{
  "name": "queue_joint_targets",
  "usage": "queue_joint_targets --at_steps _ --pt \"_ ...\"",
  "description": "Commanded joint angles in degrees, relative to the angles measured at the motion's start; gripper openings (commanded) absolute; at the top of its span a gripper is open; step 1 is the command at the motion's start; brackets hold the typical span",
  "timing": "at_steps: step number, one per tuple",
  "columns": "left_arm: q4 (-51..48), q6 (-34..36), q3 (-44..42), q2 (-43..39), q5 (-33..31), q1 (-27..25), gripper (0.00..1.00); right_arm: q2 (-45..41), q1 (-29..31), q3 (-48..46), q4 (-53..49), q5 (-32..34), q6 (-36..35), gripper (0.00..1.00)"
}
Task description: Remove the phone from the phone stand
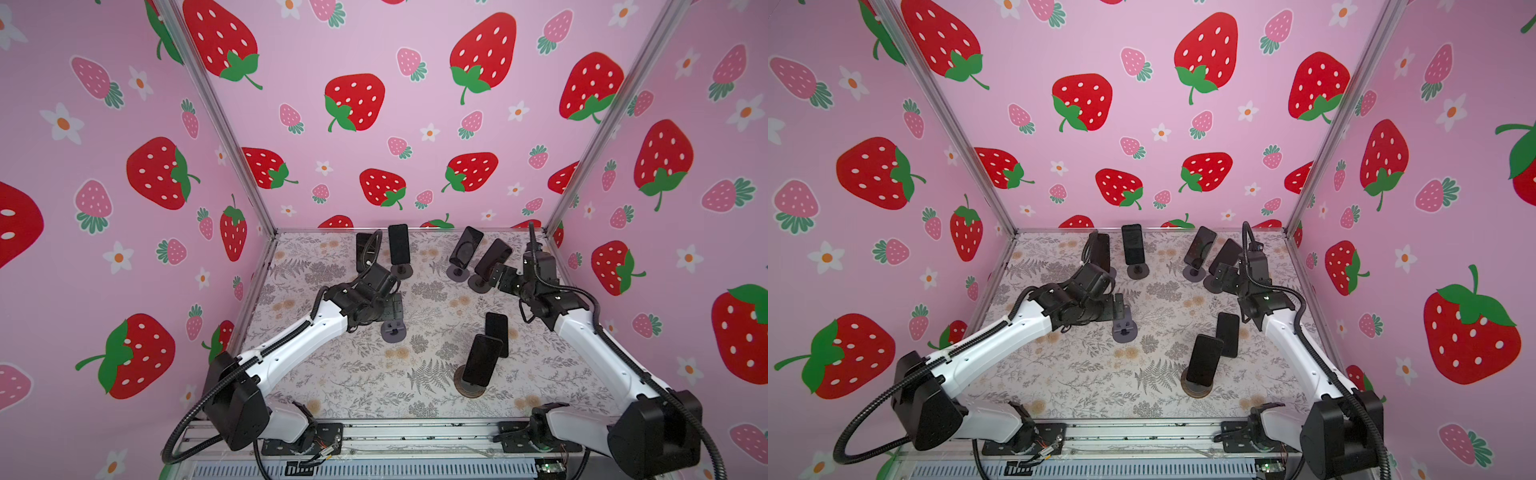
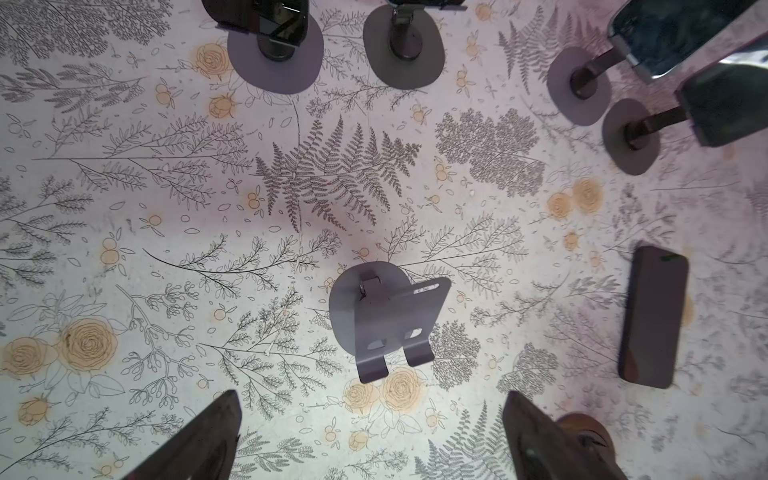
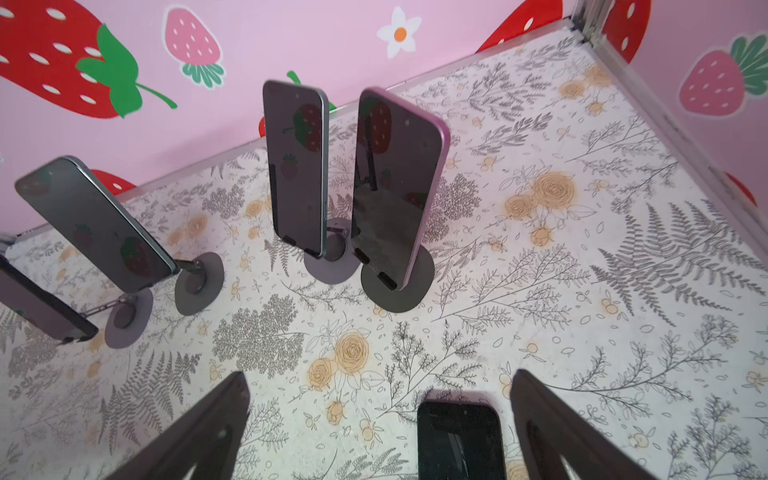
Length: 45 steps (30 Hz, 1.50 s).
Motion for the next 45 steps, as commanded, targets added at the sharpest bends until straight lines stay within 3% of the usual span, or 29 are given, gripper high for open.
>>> queue_joint_targets --at_steps 1,12,19,25,31,37,40,45 --pt "-3.5 -2.0 3.3 2.5 -8.1 -1.4 0.99 -2.6 -0.3 -1.2 3.2 2.4 1.1 1.0" --pt "-0.4 -3.2 6.7 12.5 -8.3 -2.1 1.0 -4.8 -0.4 -3.3 6.1 1.4 0.8 1.0" --pt "3.3 -4.3 6.4 16.3 -3.9 -2.1 0.95 -4.9 -0.3 -4.3 6.7 0.6 0.7 1.0" --pt "4.3 -6.6 5.7 18.2 -2.8 -2.3 0.86 -4.6 -0.4 -4.7 7.4 0.4 0.4 1.0" --pt "5.2 -6.5 4.5 18.0 -2.9 -2.3 0.84 -4.2 -0.3 -4.8 7.7 -0.1 0.3 1.0" --pt "5.0 -6.8 3.9 17.0 -4.2 -2.4 0.72 -3.1 -0.3 -4.8 7.9 -1.1 0.3 1.0" --pt "3.4 -6.7 4.7 18.1 -4.5 -2.3 0.64 -2.7 -0.4 -4.7 8.0 -0.5 0.4 1.0" --pt "-1.1 -7.2 7.0 19.6 -7.5 -2.6 0.61 -2.6 -0.4 -4.4 8.3 -0.1 0.6 1.0"
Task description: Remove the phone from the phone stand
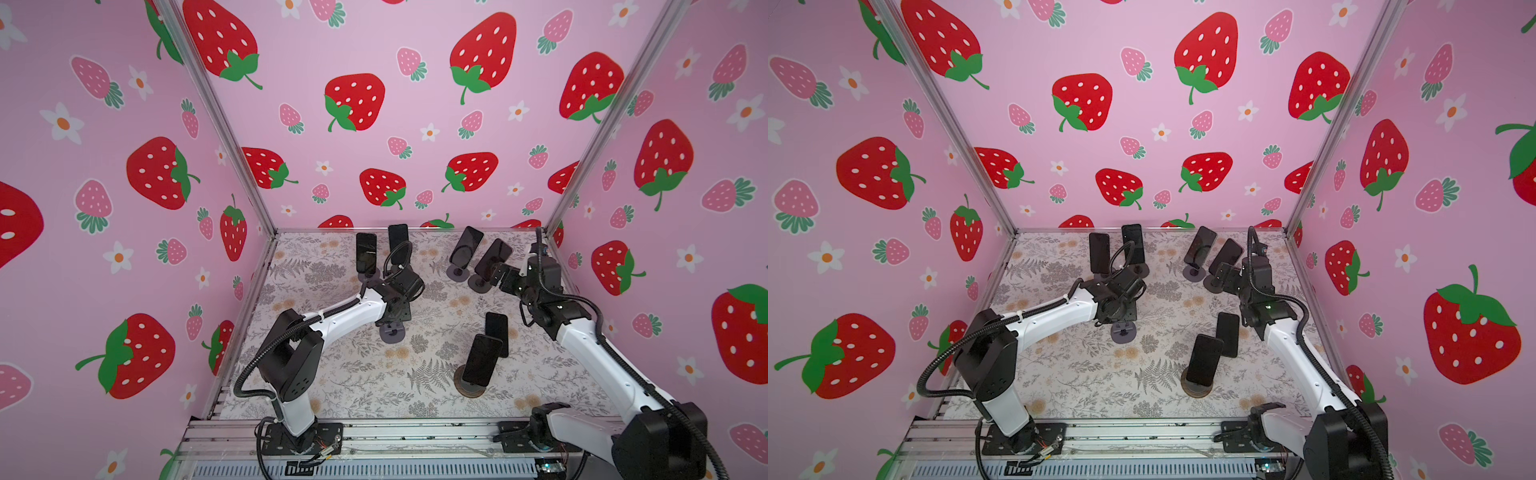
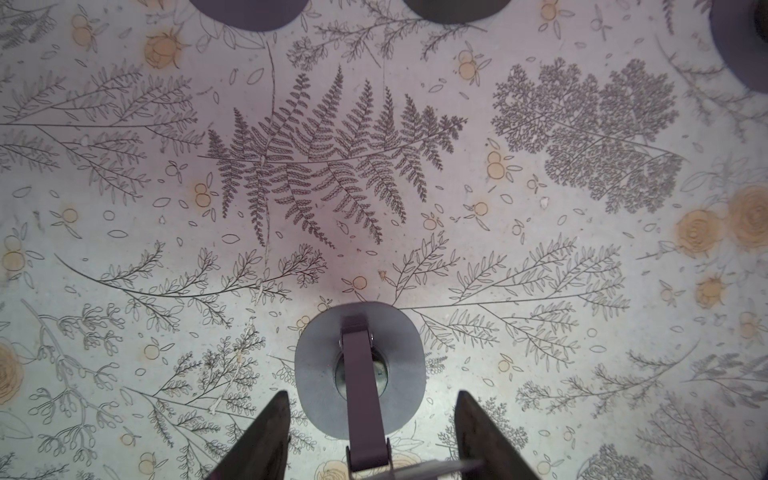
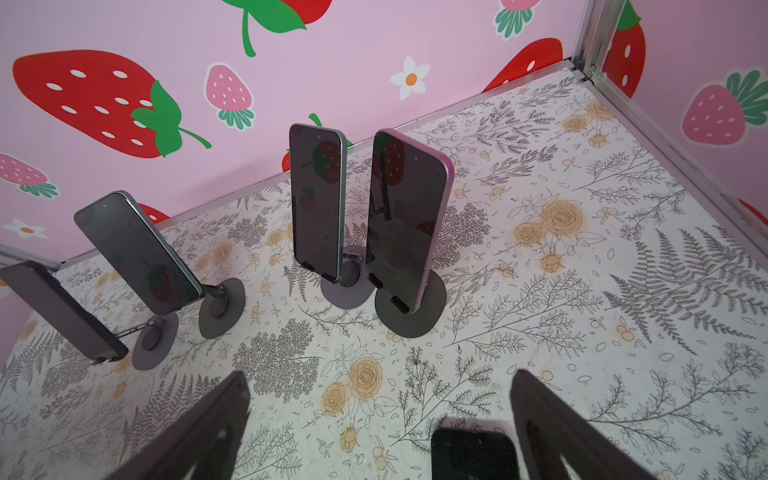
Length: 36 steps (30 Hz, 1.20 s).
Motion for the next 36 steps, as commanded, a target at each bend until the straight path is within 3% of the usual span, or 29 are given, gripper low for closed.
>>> queue_joint_targets --at_steps 1,7,12,25,31,36 --pt "-4.4 -1.5 2.0 1.4 -4.0 -0.4 0.6 0.2 -0.3 -0.2 1.5 0.4 0.6 1.0" --pt "-5.3 -1.2 2.3 -0.3 -4.6 -0.2 0.6 0.6 -0.4 0.1 2.5 -0.9 1.3 1.0" --pt "-4.6 -0.3 2.1 -3.9 -1.2 2.3 0.61 1.0 -0.3 0.3 2.6 -1.2 1.0 1.0" --pt "1.9 4.7 -4.1 -12.4 6.8 19.0 0.62 1.5 -0.3 0.5 2.7 -2.0 0.4 1.0" --pt "3.7 6.8 -3.9 -11.6 7.4 24.0 0.62 -0.1 -0.3 1.5 0.9 3.0 1.4 1.0" --pt "7.5 7.4 -3.5 -7.1 4.8 27.0 0.62 -3.1 -0.3 0.3 3.0 1.6 4.4 1.0"
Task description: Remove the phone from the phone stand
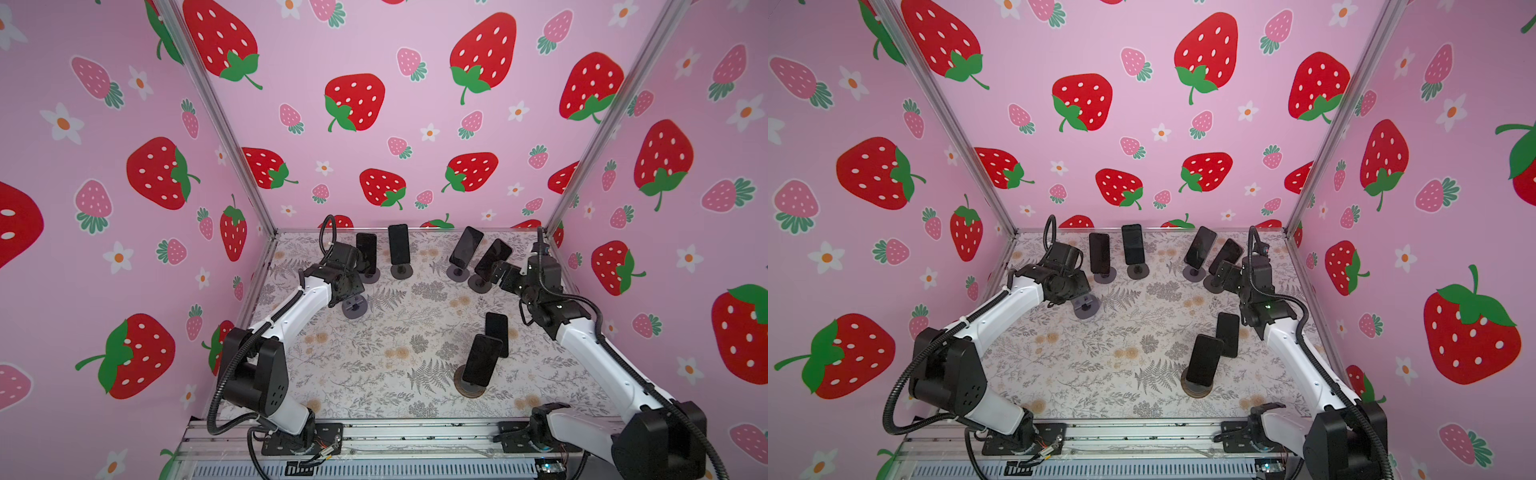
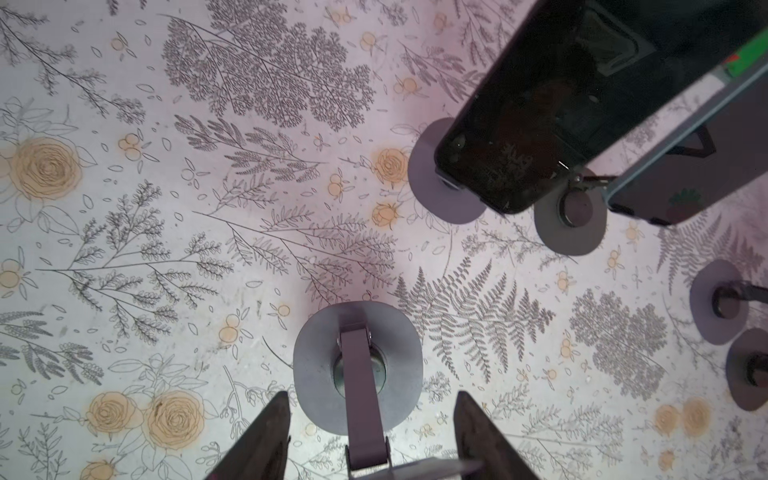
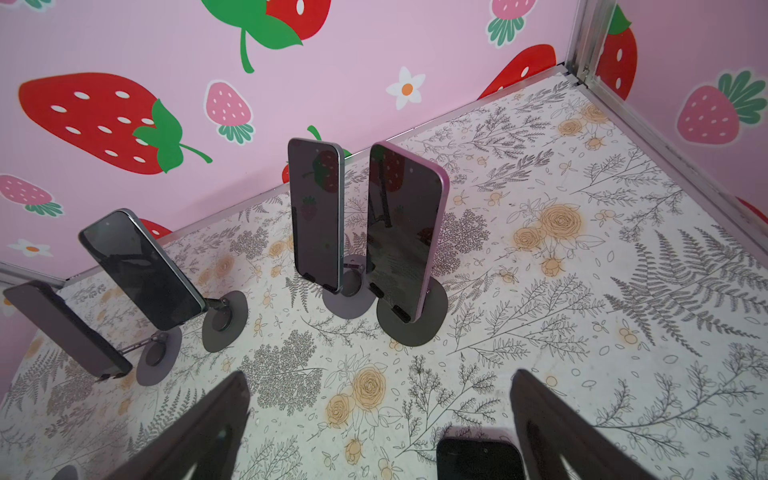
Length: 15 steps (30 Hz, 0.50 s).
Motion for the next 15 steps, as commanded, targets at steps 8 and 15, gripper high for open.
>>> queue_joint_targets --at_steps 8,15 --pt "7.0 2.9 2.6 9.8 6.2 1.8 0.62 -4.2 -0.3 1.9 -1.7 0.6 2.6 1.0" --pt "5.1 4.3 3.6 9.7 4.4 1.8 0.76 -5.7 -0.4 0.1 -2.5 -0.3 4.1 1.0"
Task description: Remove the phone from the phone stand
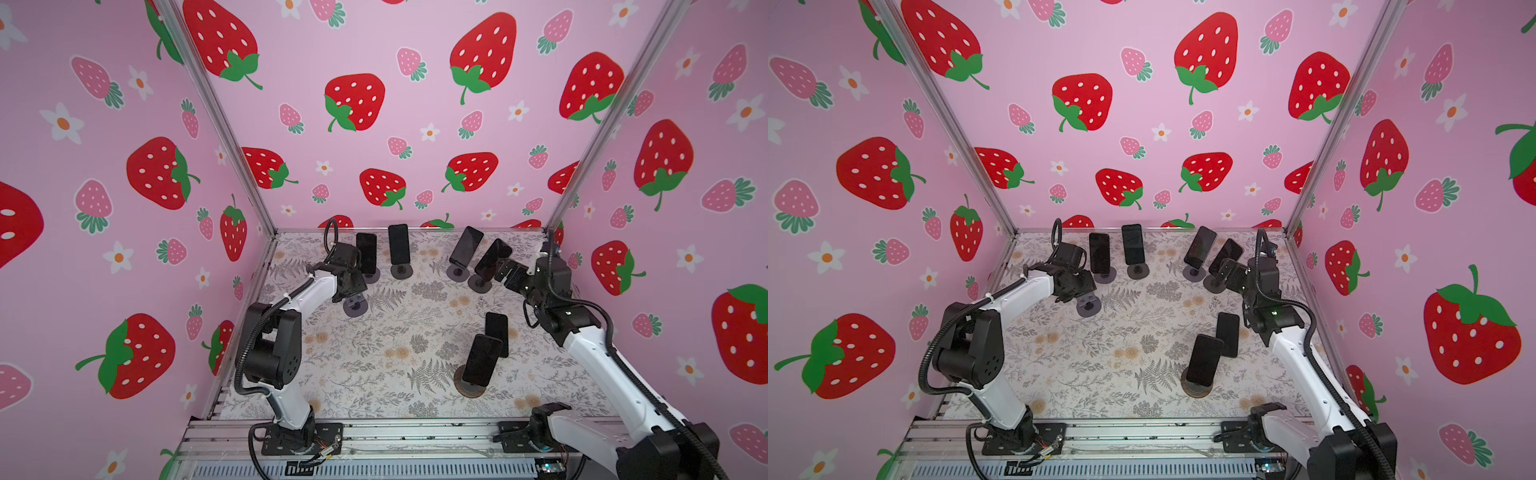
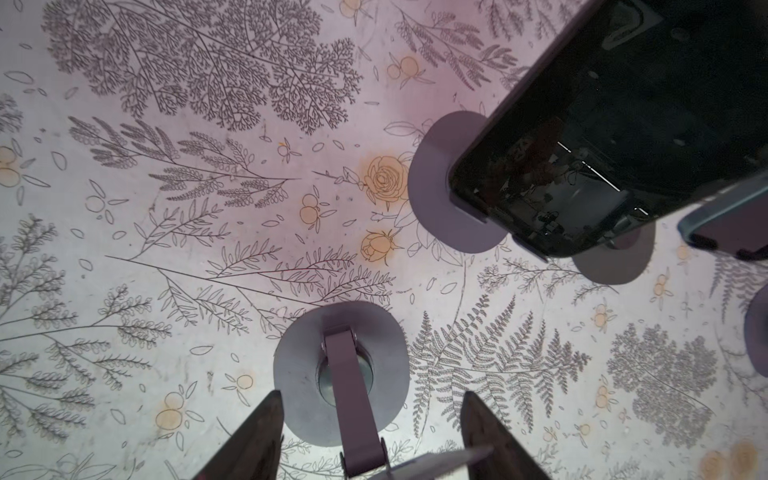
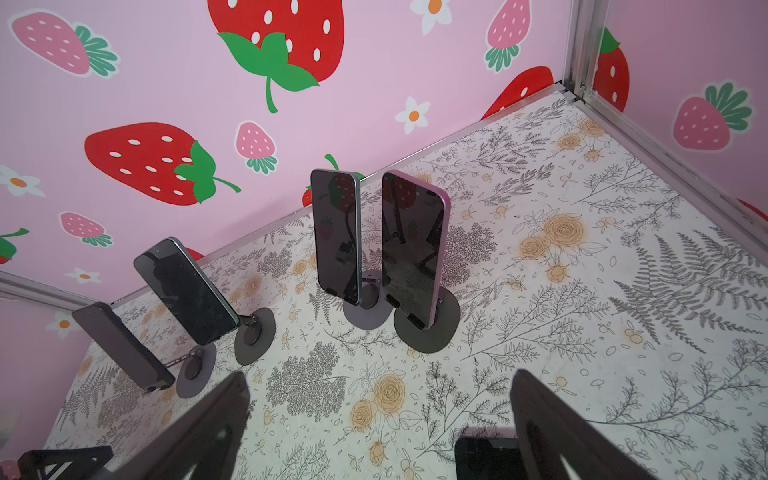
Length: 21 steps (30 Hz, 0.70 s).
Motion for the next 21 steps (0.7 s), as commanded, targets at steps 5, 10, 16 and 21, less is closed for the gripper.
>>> queue_joint_targets --at_steps 5,10,16,21 --pt "-2.3 -0.3 2.0 -1.8 -3.2 -0.4 0.98 0.6 -0.4 1.1 -2.0 -2.4 0.9 1.0" --pt "-0.9 -2.6 -1.1 -6.6 -12.4 -2.0 0.99 4.5 -0.3 3.8 -6.7 -7.0 -0.4 0.99" --pt "1.8 -1.1 -4.2 -14.7 -20.3 -3.6 0.99 7.1 0.2 7.7 -15.3 -10.9 -3.4 1.0" --pt "6.5 2.6 -7.5 -21.6 -24.8 -3.5 0.99 7.8 1.6 10.2 -20.2 -10.7 -6.5 1.0"
